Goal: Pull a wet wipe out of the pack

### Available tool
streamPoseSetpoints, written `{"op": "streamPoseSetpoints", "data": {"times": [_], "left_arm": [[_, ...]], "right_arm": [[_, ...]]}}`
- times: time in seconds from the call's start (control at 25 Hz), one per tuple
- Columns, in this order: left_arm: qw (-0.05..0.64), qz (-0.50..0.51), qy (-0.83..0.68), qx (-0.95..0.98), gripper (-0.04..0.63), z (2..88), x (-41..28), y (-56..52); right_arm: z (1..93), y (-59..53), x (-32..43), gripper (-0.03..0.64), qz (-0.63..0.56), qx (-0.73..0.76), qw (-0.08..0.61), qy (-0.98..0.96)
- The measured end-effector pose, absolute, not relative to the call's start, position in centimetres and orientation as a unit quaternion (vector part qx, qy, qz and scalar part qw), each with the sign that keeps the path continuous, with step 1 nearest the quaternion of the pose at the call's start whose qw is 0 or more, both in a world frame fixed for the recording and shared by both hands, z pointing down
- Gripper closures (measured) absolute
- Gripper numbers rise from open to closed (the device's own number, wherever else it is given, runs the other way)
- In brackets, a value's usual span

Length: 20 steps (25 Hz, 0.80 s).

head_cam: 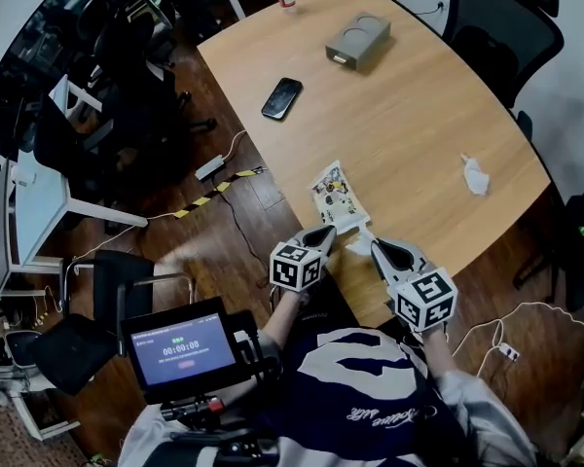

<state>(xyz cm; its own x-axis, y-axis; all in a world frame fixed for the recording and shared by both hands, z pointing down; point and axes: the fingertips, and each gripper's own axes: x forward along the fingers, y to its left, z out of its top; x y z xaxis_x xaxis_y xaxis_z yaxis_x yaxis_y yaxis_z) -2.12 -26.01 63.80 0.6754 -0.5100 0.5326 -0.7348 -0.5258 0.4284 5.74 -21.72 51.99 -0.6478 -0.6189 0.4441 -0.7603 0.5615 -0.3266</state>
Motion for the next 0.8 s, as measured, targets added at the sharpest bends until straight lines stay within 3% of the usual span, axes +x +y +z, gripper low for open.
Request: {"op": "streamPoseSetpoints", "data": {"times": [0.4,0.8], "left_arm": [[0.35,0.079,-0.43,0.829,0.591,58.3,-0.6,-17.0],[0.333,0.051,-0.479,0.81,0.591,55.2,-3.5,-9.2]], "right_arm": [[52.4,-14.8,9.9,0.609,0.257,0.356,0.13,-0.889],[54.1,-9.1,6.7,0.609,0.282,0.29,0.128,-0.905]]}}
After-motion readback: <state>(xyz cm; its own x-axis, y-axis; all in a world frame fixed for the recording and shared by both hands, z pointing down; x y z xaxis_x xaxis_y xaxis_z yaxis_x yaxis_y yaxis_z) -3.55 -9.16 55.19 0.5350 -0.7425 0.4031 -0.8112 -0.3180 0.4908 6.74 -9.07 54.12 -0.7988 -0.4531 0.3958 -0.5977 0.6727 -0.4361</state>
